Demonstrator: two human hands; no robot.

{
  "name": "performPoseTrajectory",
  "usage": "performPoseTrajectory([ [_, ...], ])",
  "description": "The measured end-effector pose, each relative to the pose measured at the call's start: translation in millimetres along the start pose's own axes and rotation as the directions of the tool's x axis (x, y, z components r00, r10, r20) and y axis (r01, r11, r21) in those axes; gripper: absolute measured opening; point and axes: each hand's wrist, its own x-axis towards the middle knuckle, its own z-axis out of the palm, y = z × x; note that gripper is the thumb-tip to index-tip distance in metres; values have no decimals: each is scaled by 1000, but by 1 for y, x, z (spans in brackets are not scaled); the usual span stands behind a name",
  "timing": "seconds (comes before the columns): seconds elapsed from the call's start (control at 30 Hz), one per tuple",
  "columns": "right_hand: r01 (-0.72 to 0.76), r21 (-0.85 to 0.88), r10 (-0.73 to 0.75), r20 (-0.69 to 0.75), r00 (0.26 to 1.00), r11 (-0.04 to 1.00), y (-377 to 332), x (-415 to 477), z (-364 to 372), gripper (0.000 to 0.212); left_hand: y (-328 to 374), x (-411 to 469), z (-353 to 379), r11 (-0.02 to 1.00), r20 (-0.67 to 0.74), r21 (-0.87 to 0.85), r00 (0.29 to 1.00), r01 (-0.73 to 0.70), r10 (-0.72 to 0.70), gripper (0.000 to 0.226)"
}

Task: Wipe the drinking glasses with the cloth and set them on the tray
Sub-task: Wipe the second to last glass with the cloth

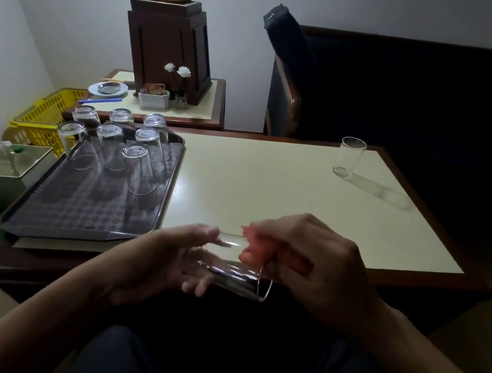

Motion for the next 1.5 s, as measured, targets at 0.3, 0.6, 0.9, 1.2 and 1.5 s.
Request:
performPoseTrajectory([
  [0.3, -779, 622, 709, 515, 482, 78, 0, 1, 13, 32, -1, -5, 4, 817, 64, 352, 883, -456, 465, 48],
  [0.6, -784, 618, 657, 569, 494, 54, 5, -5, 23, 18, -9, -7, -4, 378, 223, 816, 842, -437, 491, 66],
  [0.9, -592, 494, 569, 217, 793, 637, 7, 2, -6, 31, -7, -1, 12, 905, 13, 372, 976, -207, 218, 53],
  [1.2, -742, 618, 523, 736, 430, -260, 4, 5, 0, 39, -19, 5, -10, 438, -32, 833, 760, -339, 649, 61],
  [1.5, -715, 272, 695, 183, 696, 644, 16, 3, -4, 17, -20, 13, 1, 948, -243, -306, 955, 91, -170, 59],
])
